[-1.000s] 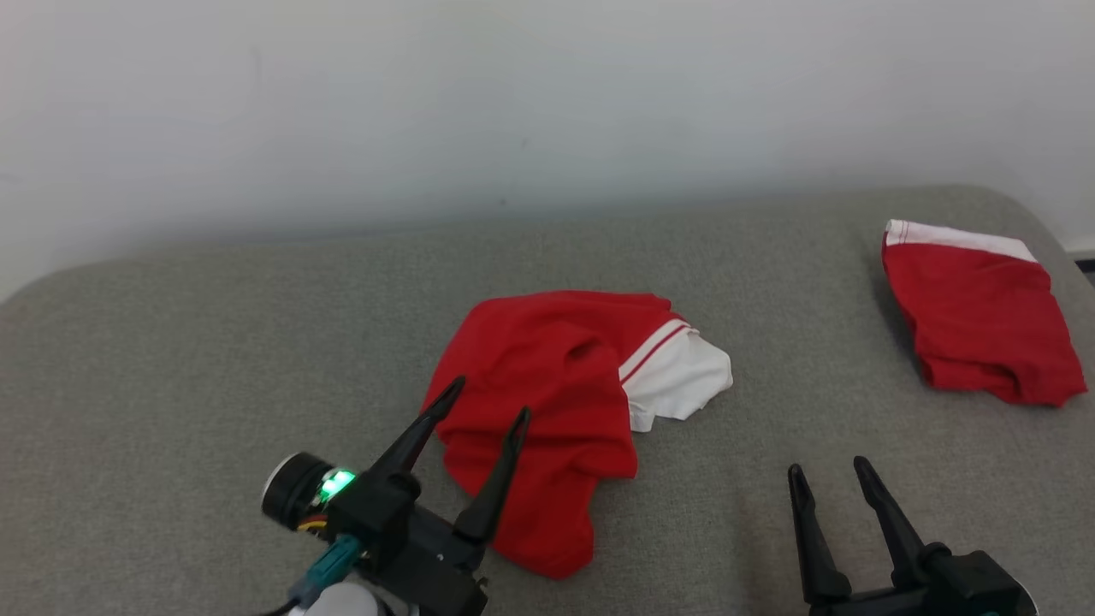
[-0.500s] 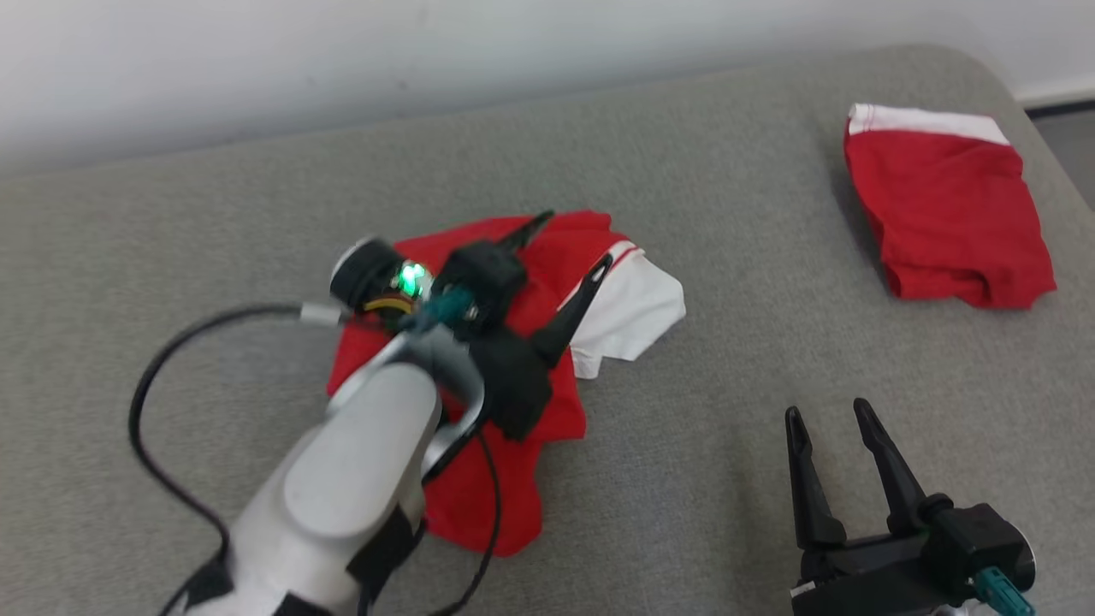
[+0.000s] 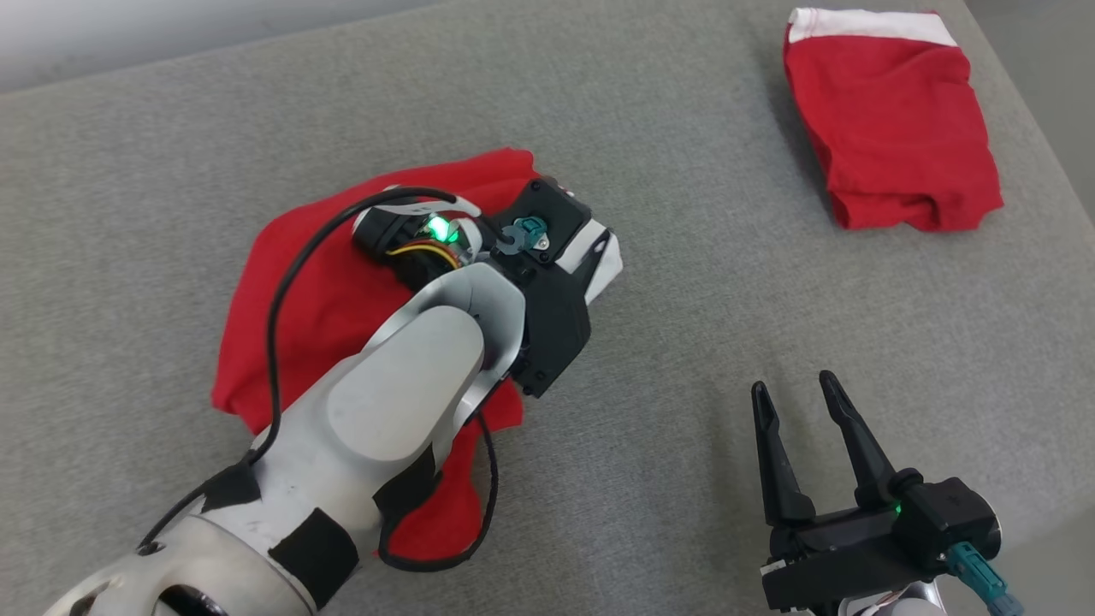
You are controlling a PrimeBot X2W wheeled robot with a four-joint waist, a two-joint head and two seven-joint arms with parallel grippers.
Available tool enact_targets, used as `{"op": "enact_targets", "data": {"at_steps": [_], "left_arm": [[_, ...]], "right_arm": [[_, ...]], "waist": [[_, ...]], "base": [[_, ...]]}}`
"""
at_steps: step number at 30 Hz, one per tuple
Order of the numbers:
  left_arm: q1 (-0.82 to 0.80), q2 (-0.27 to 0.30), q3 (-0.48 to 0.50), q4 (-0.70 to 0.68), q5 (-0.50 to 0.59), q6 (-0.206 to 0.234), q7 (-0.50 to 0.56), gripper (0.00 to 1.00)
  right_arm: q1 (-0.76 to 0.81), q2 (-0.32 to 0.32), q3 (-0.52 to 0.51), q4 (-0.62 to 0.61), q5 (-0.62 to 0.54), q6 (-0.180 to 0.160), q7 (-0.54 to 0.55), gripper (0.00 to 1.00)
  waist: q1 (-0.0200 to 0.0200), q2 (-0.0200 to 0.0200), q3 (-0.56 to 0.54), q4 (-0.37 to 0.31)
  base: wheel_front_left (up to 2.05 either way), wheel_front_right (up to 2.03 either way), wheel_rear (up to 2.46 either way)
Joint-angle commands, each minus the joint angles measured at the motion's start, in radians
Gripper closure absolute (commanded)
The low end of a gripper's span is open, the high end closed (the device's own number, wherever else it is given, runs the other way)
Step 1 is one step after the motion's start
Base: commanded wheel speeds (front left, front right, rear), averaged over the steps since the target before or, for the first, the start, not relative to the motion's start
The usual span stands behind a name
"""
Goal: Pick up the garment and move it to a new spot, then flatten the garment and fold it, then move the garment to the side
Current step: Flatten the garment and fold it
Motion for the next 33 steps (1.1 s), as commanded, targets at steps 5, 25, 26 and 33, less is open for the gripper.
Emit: {"op": "enact_targets", "data": {"at_steps": [5,25,26,33], "left_arm": [[-0.041,0.004,-0.082,0.093,-0.028,0.05,0.078,0.0],[-0.103,0.001,-0.079,0.075,-0.325,0.041,-0.168,1.0],[-0.113,0.002,-0.072,0.058,-0.347,0.041,-0.193,1.0],[-0.183,0.002,0.008,-0.083,-0.509,0.054,-0.374,1.0]], "right_arm": [[-0.006,0.009,-0.001,-0.001,0.011,-0.001,-0.001,0.0],[-0.01,0.01,0.008,0.023,0.012,-0.001,-0.002,0.0],[-0.007,0.009,0.011,0.024,0.012,-0.001,-0.001,0.0],[0.012,-0.006,0.019,0.034,0.019,-0.001,-0.001,0.0]], "waist": [[-0.0002,-0.0003,0.042,-0.044],[-0.0002,-0.0003,-0.017,-0.027],[-0.0002,-0.0003,-0.027,-0.029],[-0.0002,-0.0003,-0.096,-0.04]], "base": [[0.0,0.0,0.0],[0.0,0.0,0.0],[0.0,0.0,0.0],[0.0,0.0,0.0]]}}
